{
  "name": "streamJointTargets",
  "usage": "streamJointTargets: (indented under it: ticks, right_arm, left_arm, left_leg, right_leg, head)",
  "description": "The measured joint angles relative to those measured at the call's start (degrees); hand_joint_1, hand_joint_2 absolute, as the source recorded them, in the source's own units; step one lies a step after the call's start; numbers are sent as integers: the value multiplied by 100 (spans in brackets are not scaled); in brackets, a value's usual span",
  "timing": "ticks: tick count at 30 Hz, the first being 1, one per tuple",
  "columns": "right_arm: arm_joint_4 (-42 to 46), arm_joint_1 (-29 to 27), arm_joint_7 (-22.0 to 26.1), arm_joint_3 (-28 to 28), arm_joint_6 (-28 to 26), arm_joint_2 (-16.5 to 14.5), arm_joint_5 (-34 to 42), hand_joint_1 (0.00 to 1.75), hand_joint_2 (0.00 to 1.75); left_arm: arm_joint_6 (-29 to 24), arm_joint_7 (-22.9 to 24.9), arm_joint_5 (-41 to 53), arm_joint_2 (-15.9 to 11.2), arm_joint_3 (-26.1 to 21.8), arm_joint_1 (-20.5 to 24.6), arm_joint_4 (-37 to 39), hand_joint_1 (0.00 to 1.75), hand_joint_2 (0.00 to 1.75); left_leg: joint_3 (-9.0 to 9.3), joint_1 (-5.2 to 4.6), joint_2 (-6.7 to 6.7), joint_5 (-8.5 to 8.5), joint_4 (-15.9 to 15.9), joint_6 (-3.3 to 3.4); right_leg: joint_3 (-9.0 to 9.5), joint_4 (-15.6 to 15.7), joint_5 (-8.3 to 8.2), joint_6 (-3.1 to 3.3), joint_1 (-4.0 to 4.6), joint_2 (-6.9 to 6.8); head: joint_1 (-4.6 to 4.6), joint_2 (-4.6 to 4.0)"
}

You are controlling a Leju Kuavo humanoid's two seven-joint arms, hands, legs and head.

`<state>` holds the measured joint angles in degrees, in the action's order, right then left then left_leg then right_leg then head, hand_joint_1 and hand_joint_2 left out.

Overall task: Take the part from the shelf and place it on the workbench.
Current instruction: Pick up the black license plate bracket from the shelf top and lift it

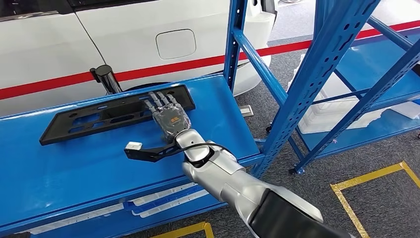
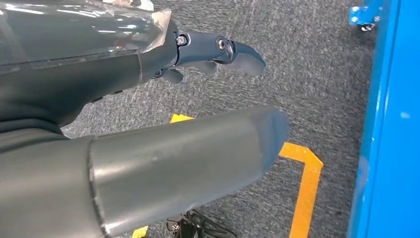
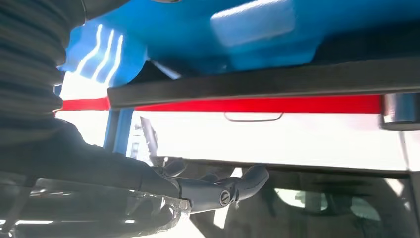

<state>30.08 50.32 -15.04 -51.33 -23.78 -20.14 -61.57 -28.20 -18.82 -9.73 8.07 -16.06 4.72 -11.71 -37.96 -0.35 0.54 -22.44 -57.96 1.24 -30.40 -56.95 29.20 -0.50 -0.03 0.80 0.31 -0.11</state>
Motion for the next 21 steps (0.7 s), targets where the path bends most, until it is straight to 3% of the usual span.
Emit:
streamJointTargets:
  ticks: [9, 19, 20, 21]
  right_arm:
    - [-263, 166, -114, 303, -37, 56, -411, 0, 175]
    - [-303, 165, -88, 1375, 129, 240, -1290, 2, 175]
    - [-304, 164, -86, 1487, 132, 258, -1343, 12, 175]
    - [-304, 163, -78, 1583, 133, 277, -1371, 49, 175]
  left_arm:
    - [119, -66, 62, 0, -79, -28, 2, 0, 0]
    - [114, -84, 116, 0, -154, -42, 2, 0, 0]
    - [116, -86, 132, 0, -165, -44, 2, 0, 0]
    - [120, -90, 144, 0, -171, -45, 2, 0, 0]
  left_leg:
    - [1, 0, 0, 0, 0, 0]
    - [1, 0, 0, 0, -1, 0]
    - [1, 0, 0, 0, -1, 0]
    - [1, 0, 0, 0, -1, 0]
  right_leg:
    - [0, 0, 0, 0, 0, 0]
    - [1, 0, 0, 0, 0, 0]
    - [1, 0, 0, 0, 0, 0]
    - [1, 0, -1, 0, 0, 0]
  head:
    - [0, 0]
    - [0, 0]
    - [0, 0]
    - [0, 0]
